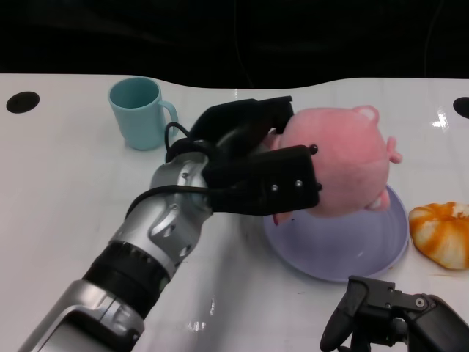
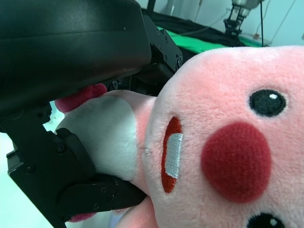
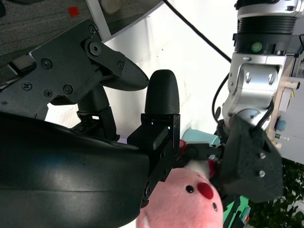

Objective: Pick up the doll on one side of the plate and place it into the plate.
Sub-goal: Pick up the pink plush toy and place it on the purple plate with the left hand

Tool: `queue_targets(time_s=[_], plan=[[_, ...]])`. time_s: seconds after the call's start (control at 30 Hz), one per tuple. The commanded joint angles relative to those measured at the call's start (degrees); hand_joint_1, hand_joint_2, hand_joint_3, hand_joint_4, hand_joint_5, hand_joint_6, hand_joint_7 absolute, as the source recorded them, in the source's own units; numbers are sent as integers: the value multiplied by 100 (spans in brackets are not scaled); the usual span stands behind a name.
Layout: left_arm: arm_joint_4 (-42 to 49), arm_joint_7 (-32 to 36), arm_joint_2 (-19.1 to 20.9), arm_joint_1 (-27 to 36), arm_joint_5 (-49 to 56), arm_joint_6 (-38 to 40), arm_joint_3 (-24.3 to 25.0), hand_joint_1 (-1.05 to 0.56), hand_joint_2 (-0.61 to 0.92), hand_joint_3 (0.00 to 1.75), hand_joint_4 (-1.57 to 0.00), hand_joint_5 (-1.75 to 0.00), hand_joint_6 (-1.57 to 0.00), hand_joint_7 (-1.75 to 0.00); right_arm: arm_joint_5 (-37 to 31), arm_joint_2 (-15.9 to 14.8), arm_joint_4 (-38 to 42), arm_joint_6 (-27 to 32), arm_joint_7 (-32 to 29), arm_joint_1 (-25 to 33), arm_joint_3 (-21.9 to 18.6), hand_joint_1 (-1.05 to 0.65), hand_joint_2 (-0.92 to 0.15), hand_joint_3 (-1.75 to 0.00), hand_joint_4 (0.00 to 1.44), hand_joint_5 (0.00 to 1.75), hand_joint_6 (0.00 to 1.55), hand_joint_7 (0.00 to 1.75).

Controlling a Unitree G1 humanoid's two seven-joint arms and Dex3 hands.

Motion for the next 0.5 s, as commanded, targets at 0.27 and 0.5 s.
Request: queue_targets(time_s=[0.27,0.5], plan=[[1027,232,-553,-760,106,121,-202,-23,56,93,-94,-175,-65,-172,23,-21,-61,-71,-11,42,-12,-22,-55,-106,66,170,63,134],[1380,224,-769,-841,8,111,-162,-28,58,71,-93,-175,-72,-156,26,-34,-82,-71,-1,61,-28,-21,-55,-106,66,169,63,133]])
